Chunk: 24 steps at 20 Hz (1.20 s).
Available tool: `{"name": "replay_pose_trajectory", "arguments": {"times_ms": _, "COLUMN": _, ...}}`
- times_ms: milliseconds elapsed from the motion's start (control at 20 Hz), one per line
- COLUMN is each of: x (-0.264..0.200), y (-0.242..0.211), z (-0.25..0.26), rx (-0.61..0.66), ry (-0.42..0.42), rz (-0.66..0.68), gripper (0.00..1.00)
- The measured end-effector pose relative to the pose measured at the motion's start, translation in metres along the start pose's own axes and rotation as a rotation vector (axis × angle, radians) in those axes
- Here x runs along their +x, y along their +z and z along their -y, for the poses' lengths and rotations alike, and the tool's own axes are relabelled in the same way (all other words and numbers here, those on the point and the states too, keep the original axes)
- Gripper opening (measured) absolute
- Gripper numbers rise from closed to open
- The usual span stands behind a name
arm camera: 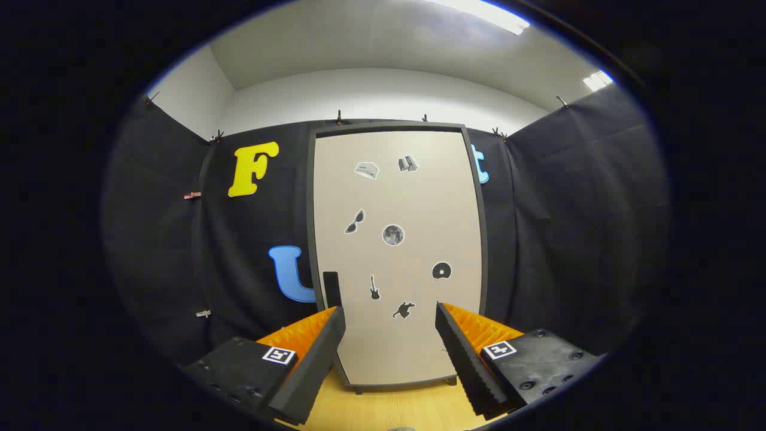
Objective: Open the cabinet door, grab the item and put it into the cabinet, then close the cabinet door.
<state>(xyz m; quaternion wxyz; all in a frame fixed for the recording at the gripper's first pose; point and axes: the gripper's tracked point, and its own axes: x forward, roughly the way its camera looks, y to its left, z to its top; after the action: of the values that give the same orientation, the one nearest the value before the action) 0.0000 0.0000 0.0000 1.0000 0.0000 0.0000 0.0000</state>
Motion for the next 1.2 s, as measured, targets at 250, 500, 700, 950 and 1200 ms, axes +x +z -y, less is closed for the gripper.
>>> {"name": "replay_pose_trajectory", "arguments": {"times_ms": 250, "x": 0.002, "y": -0.003, "z": 0.003, "rx": 0.003, "ry": -0.003, "rz": -0.008, "gripper": 0.97}}
{"name": "replay_pose_trajectory", "arguments": {"times_ms": 500, "x": 0.005, "y": -0.003, "z": -0.001, "rx": -0.006, "ry": -0.006, "rz": -0.006, "gripper": 0.97}}
{"name": "replay_pose_trajectory", "arguments": {"times_ms": 700, "x": 0.011, "y": -0.005, "z": -0.005, "rx": -0.007, "ry": -0.008, "rz": -0.008, "gripper": 0.97}}
{"name": "replay_pose_trajectory", "arguments": {"times_ms": 950, "x": 0.015, "y": -0.002, "z": -0.012, "rx": -0.005, "ry": 0.0, "rz": 0.005, "gripper": 0.97}}
{"name": "replay_pose_trajectory", "arguments": {"times_ms": 1200, "x": 0.029, "y": -0.009, "z": -0.03, "rx": -0.012, "ry": 0.015, "rz": -0.015, "gripper": 0.97}}
